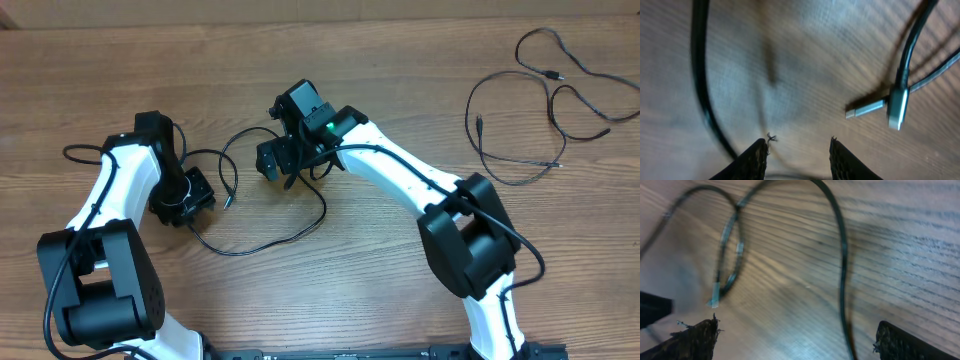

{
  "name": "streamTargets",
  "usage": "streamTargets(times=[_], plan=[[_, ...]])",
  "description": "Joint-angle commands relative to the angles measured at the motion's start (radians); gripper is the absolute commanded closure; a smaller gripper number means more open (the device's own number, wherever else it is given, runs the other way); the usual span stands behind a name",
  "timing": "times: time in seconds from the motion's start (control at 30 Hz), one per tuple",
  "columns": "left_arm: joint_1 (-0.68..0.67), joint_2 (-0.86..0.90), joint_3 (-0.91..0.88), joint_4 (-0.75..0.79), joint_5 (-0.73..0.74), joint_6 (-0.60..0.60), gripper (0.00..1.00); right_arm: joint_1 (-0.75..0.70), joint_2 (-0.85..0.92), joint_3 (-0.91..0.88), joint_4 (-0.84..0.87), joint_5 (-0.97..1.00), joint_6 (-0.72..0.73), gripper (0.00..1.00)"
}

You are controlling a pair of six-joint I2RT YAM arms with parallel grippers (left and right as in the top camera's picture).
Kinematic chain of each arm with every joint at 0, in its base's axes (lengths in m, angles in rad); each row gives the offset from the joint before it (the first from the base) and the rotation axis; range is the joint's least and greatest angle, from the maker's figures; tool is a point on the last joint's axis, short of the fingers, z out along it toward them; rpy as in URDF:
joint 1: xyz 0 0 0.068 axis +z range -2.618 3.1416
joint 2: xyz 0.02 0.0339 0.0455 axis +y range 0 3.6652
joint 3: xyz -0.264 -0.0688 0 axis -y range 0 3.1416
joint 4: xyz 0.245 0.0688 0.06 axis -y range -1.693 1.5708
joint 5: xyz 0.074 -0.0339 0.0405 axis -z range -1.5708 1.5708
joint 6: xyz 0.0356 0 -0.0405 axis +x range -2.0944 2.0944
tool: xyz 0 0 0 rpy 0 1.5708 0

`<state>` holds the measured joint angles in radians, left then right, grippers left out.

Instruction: Untangle cables

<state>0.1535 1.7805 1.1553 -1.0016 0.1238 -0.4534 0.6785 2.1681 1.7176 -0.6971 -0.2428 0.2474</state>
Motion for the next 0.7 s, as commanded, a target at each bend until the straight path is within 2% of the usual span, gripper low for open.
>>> streamTargets(times=[0.0, 0.07, 0.13, 0.27, 0.53, 0.57, 0.67], plan=[[-0.015, -0.002, -0.054, 0.116, 0.007, 0.077, 0.72, -0.006, 0.042, 0.004, 0.011, 0.041, 0.018, 0.00], [-0.026, -0.002, -0.068, 0.156, 0.056, 0.077, 0.87, -0.006, 0.059, 0.004, 0.008, 0.041, 0.018, 0.03], [-0.044, -0.002, -0.072, 0.194, 0.140, 0.077, 0.96, -0.006, 0.065, 0.004, 0.003, 0.041, 0.018, 0.12], [-0.087, -0.002, -0.072, 0.282, 0.230, 0.076, 0.96, -0.006, 0.064, 0.004, 0.000, 0.040, 0.018, 0.24], [-0.221, -0.002, -0.066, 0.397, 0.293, 0.116, 0.96, -0.040, 0.064, 0.004, -0.027, 0.040, 0.018, 0.23], [-0.228, -0.003, -0.058, 0.388, 0.282, 0.133, 0.96, -0.048, 0.064, 0.004, -0.030, 0.040, 0.018, 0.23], [-0.211, -0.006, 0.033, 0.226, 0.171, 0.139, 0.96, -0.080, 0.065, 0.004, -0.045, 0.040, 0.018, 0.19]])
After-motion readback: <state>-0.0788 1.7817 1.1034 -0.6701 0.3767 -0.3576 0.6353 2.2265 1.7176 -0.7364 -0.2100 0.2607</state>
